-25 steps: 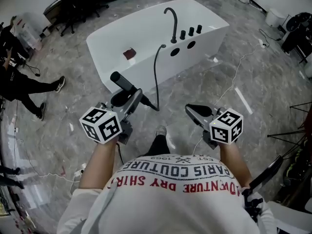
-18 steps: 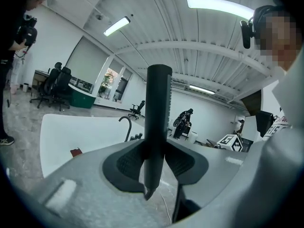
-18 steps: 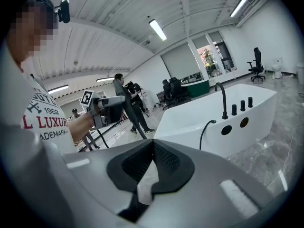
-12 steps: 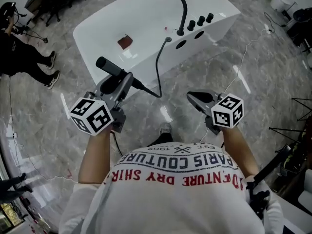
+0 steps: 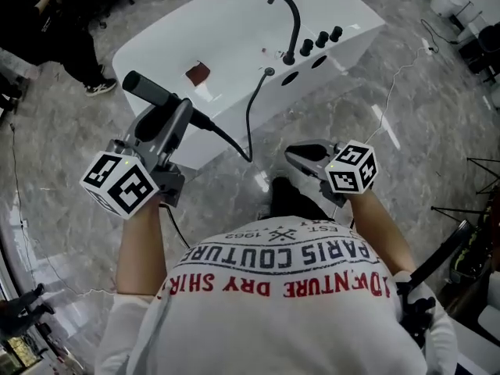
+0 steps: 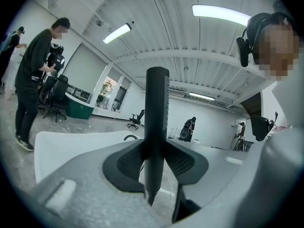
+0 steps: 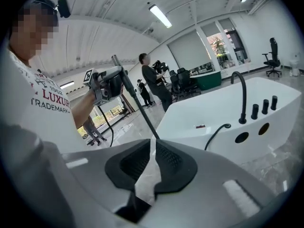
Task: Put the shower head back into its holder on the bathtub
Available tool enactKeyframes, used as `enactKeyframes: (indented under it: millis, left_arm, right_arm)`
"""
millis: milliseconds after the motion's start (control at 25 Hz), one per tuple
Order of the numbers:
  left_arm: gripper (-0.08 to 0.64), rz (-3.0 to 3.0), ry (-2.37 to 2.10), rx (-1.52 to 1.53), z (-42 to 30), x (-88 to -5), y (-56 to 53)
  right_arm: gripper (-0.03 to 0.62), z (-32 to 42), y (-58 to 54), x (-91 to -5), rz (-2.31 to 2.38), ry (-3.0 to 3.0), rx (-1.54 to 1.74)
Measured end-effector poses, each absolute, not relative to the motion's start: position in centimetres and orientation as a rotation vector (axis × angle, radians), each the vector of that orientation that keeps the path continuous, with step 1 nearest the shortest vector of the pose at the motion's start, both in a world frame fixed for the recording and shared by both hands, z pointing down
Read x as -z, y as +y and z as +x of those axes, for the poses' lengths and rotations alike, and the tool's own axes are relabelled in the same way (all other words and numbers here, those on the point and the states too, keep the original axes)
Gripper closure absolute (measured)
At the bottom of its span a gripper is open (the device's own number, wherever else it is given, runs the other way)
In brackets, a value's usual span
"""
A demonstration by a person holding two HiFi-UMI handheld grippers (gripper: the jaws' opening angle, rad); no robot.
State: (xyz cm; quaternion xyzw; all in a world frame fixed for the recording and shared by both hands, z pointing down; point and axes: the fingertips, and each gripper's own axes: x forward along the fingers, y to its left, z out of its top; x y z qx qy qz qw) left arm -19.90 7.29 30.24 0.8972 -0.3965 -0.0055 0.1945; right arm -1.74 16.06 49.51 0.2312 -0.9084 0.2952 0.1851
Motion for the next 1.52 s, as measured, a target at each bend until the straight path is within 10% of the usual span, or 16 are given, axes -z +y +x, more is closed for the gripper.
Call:
enactKeyframes:
  millis: [840,1520]
  left_arm:
    - [0.422,2.601,-1.059,0.095,-12.6,-23.2,-5.7]
    - [0.423,2.597,-1.261,0.001,-15.2,-24.5,-8.1]
  right_arm:
    - [0.380,-4.9,3.3,-66.9,0.539,-2.391,-0.634]
    - [0.531,-2.3,2.8,-69.5,0.513,-2.306,-0.851]
